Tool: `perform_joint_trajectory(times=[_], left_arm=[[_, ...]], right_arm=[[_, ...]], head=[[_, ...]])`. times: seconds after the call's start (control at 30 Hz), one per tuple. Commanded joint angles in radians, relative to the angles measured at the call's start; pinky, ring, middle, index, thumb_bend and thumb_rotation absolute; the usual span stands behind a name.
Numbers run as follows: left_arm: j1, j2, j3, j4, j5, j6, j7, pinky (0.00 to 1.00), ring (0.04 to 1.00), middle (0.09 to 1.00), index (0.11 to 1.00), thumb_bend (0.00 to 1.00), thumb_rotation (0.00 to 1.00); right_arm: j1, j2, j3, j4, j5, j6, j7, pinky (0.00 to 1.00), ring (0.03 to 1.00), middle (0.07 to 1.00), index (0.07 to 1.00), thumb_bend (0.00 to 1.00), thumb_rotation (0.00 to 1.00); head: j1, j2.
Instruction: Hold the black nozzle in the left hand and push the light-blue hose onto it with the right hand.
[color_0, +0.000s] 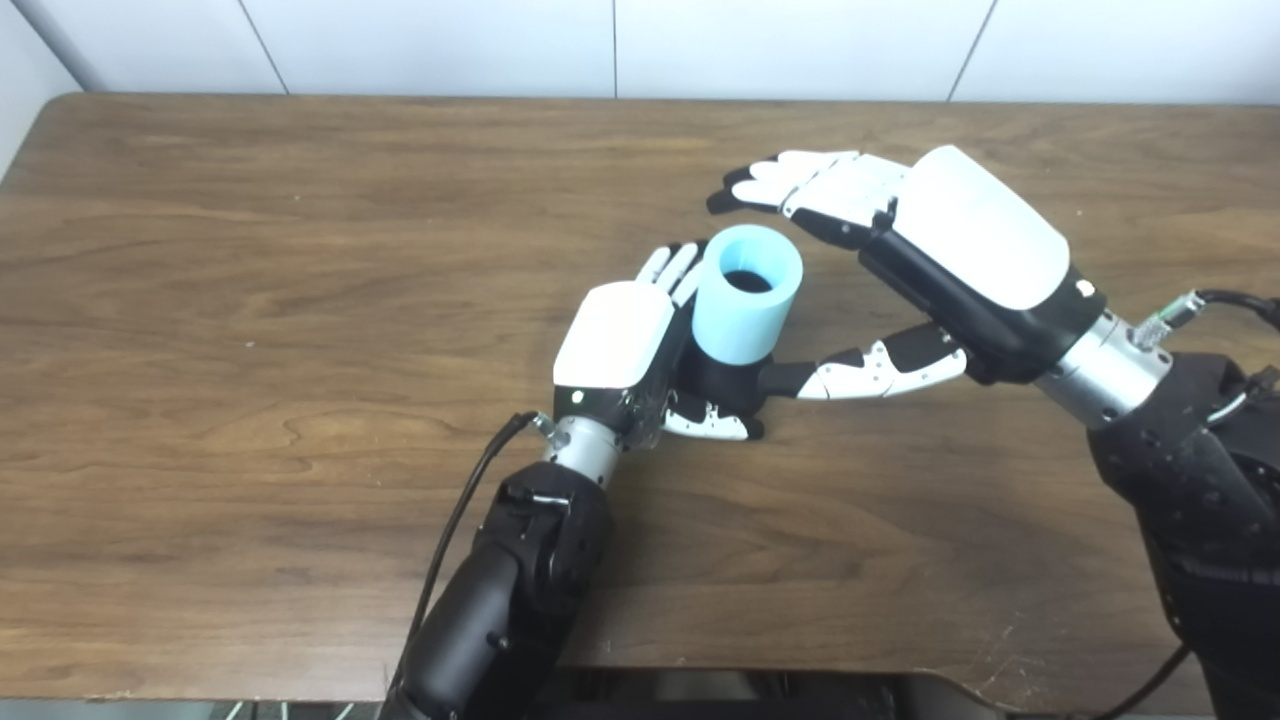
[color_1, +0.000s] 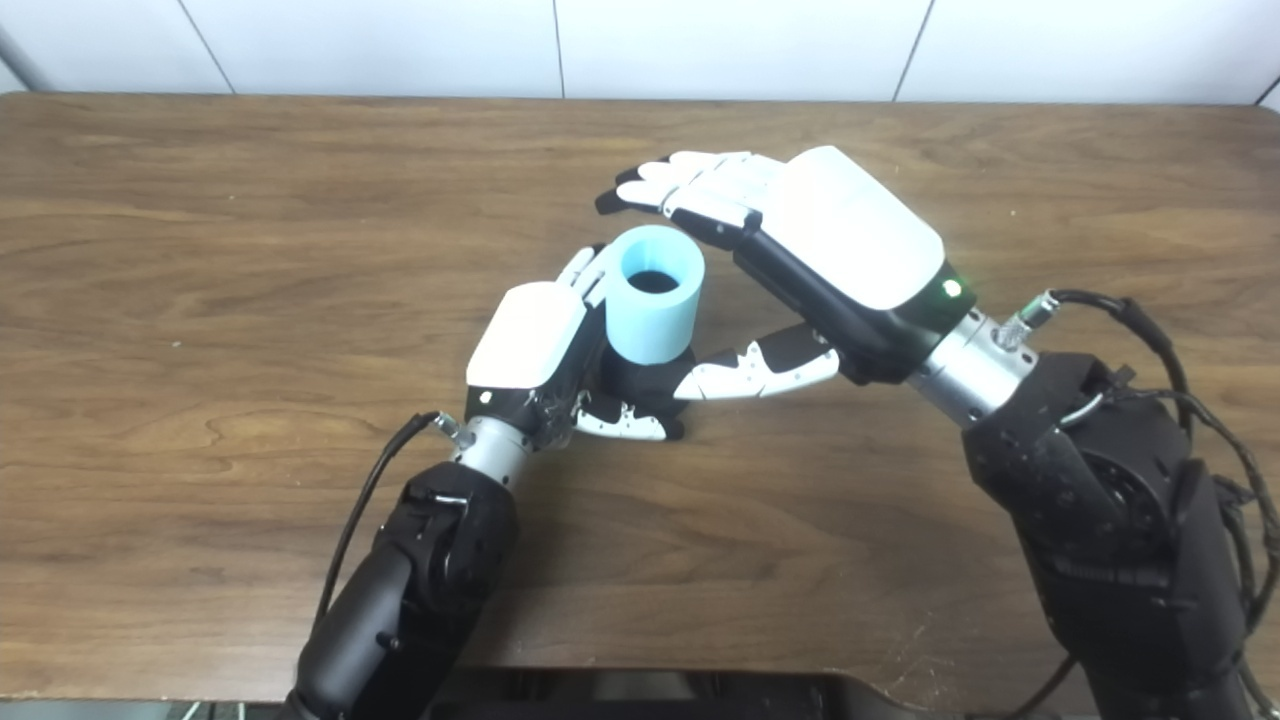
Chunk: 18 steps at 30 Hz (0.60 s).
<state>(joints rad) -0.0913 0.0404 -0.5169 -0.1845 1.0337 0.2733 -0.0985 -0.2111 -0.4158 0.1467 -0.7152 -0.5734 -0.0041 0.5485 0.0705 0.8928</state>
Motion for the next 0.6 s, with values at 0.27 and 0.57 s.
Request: perform_joint_trajectory(times=[0.27, 0.57], left_arm=[[0.010, 0.041, 0.047, -0.021, -0.044, 0.030, -0.103, 1.00, 0.973, 0.949, 0.958, 1.00, 0.28], [-0.072, 0.101, 0.117, -0.152, -0.080, 0.064, -0.319, 1.00, 0.999, 0.996, 0.969, 1.00, 0.30]], right_arm=[[-0.012, 0.006, -0.016, 0.001, 0.009, -0.014, -0.031, 0.81, 0.868, 0.868, 0.849, 0.48, 0.78], [-0.010, 0.018, -0.025, 0.020, 0.021, -0.008, -0.034, 0.79, 0.870, 0.859, 0.854, 0.48, 0.79]], head=[[0.002, 0.001], [0.013, -0.003]])
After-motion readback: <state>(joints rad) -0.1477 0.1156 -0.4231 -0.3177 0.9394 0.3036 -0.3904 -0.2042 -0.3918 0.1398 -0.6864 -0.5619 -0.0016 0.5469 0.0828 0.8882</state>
